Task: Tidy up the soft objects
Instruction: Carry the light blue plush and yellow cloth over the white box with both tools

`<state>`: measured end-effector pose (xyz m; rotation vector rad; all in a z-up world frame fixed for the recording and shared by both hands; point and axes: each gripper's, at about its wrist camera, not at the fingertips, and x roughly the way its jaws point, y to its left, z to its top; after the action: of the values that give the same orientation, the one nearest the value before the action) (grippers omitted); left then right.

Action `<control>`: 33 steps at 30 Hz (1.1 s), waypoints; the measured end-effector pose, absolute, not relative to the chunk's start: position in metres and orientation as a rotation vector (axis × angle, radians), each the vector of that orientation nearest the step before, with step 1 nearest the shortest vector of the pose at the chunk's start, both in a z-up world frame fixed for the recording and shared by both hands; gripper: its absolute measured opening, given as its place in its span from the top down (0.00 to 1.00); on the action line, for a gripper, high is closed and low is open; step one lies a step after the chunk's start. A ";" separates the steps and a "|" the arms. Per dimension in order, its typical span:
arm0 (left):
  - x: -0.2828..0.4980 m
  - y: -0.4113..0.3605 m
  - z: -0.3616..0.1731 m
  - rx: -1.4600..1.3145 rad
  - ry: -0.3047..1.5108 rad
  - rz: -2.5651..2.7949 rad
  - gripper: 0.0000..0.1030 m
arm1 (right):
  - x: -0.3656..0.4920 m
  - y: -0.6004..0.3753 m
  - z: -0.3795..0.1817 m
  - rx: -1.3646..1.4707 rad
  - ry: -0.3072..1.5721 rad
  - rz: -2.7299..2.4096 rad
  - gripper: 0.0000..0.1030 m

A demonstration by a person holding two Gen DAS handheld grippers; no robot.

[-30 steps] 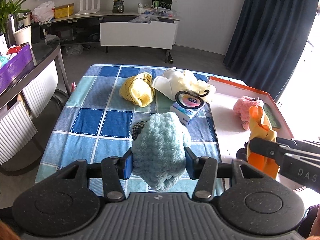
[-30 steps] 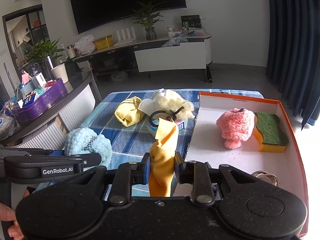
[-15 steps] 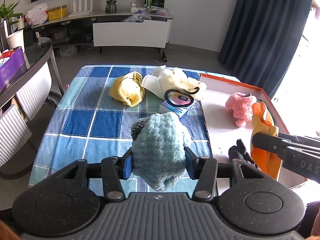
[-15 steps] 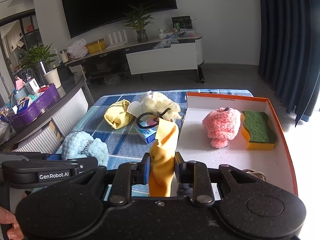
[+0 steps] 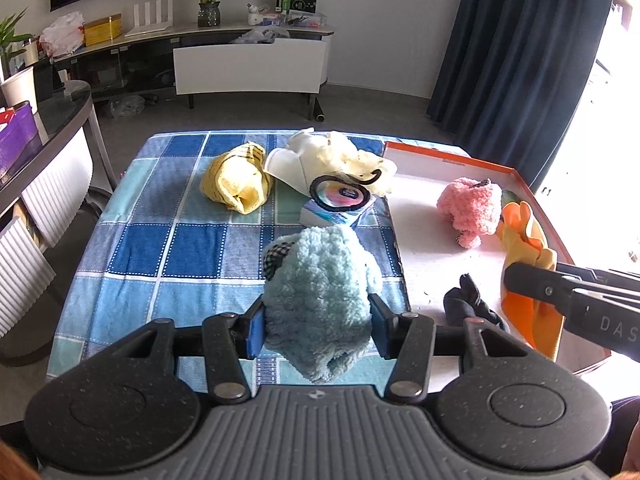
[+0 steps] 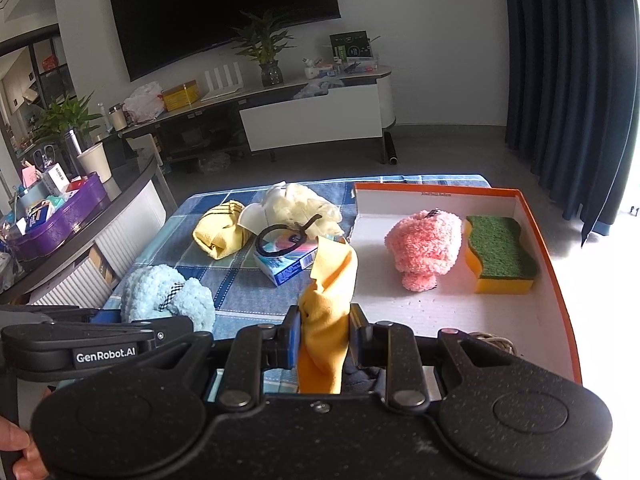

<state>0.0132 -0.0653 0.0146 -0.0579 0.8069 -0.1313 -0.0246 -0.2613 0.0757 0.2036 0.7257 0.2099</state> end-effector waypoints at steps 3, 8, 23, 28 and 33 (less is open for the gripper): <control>0.015 -0.070 0.014 -0.052 0.808 -0.139 0.50 | -0.026 -0.265 0.076 0.208 0.725 0.200 0.70; 0.015 -0.077 0.013 -0.043 0.810 -0.152 0.50 | -0.027 -0.271 0.075 0.213 0.724 0.186 0.70; 0.019 -0.105 0.014 -0.014 0.809 -0.198 0.50 | -0.031 -0.298 0.072 0.241 0.717 0.127 0.70; 0.021 -0.114 0.015 -0.005 0.807 -0.218 0.50 | -0.032 -0.306 0.071 0.250 0.717 0.108 0.70; 0.024 -0.125 0.014 0.008 0.808 -0.238 0.50 | -0.034 -0.315 0.070 0.260 0.715 0.087 0.70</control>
<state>0.0244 -0.1250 0.0144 0.0078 0.8078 -0.2384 -0.0336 -0.3152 0.0703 0.2599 0.7153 0.0867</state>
